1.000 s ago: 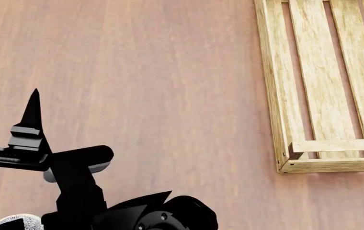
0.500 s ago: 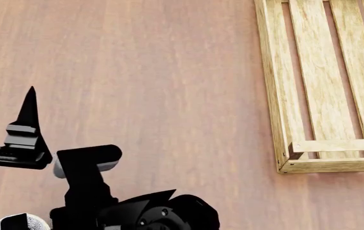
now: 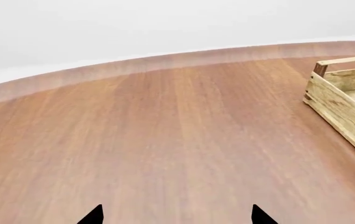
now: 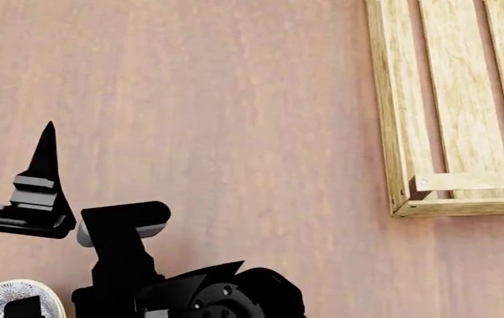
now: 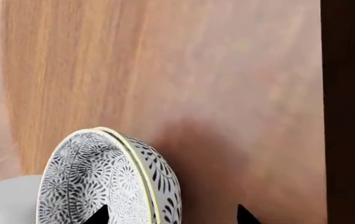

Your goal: Stack the right bowl on the left bowl and place them in the tray.

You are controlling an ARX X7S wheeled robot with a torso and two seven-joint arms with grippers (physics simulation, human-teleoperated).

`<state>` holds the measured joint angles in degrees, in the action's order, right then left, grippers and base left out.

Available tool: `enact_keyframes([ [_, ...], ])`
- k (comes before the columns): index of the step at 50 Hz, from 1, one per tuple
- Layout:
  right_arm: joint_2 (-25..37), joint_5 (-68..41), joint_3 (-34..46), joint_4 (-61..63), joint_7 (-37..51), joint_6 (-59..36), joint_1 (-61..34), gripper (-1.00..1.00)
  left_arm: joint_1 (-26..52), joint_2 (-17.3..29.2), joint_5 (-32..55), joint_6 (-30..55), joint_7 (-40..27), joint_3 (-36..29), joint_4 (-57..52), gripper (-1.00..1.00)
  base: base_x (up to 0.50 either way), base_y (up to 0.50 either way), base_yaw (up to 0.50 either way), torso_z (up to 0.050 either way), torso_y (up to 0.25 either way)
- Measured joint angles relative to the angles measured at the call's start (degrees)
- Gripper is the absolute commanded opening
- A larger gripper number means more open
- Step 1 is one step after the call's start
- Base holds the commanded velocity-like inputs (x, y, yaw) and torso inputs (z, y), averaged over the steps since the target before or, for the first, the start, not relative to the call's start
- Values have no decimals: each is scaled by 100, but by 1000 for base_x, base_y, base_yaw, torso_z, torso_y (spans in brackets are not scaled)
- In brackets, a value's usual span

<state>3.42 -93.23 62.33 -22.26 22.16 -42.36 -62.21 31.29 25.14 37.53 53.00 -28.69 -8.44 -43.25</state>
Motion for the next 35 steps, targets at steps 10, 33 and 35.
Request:
enact_keyframes([
  [10,24,44,102,108,-105,2,-2,-100,-38,10,22,-116,39,29,-14,100,0,0,0,0,0],
  [33,86,196,231,184,-193,51,-10,-100,-103,49,-6,-264,41,11,4,100,0,0,0,0,0],
  [35,88,178,233,180,-186,64,-9,-100,-105,52,-3,-270,36,13,1,100,0,0,0,0,0],
])
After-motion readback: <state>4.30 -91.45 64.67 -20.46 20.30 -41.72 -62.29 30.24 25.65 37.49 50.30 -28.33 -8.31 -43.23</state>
